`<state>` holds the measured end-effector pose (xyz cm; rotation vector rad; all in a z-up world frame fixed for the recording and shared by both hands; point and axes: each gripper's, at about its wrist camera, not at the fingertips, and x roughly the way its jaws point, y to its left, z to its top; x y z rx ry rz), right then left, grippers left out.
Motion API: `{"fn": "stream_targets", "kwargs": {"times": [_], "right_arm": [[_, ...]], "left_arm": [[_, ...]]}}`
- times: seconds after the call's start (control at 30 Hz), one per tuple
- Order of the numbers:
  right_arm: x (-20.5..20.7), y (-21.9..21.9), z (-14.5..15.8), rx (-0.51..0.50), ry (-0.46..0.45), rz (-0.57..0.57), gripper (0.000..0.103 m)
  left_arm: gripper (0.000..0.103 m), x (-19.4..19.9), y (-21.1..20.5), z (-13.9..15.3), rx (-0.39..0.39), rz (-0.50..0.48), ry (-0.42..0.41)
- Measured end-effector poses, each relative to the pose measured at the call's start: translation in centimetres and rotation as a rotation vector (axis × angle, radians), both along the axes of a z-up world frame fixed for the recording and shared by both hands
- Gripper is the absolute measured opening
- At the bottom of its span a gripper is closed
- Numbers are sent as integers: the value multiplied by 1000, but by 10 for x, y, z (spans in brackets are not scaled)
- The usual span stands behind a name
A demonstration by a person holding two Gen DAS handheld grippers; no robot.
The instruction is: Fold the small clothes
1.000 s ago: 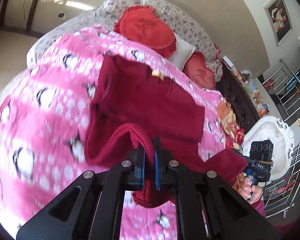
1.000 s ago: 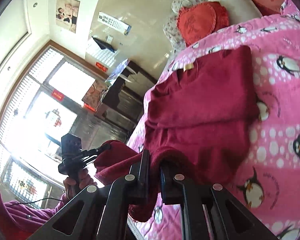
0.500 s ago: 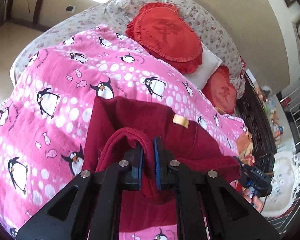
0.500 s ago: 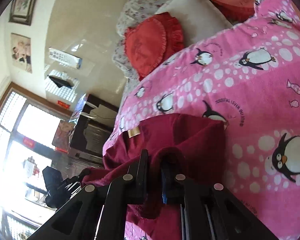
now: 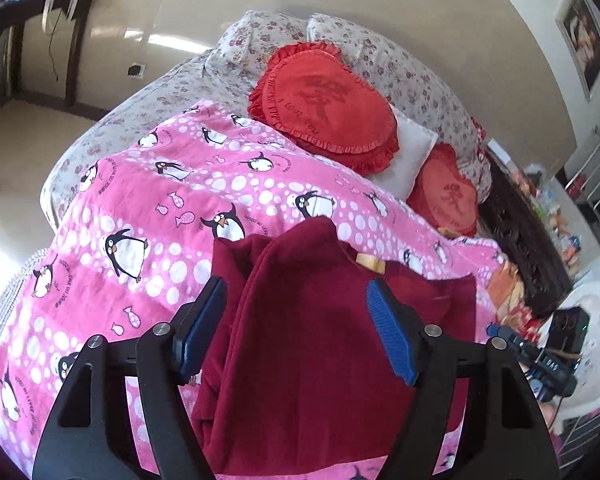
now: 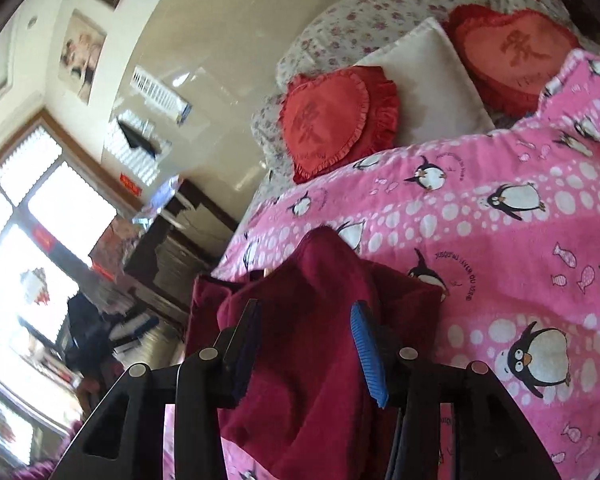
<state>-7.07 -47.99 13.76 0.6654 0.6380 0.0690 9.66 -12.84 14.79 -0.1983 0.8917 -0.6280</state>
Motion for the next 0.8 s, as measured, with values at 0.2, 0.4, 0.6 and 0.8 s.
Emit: {"fn": "stream_targets", "kwargs": {"times": [0.2,0.4,0.6,0.8], "right_arm": [[65,40,-25,-290,137,74,45],[91,-18,-54,-186,208,-96,41],[56,-16,-13,-289,89,-88,55],[70,-26,-27,-266,123,-85,75]], "left_arm": [[72,7,-48,-39,178,-21,2],[72,45,-38,-64,199,95,84],[73,47,-39,-50,178,-38,30],[74,57,-63,-48,182,-78,38]]}}
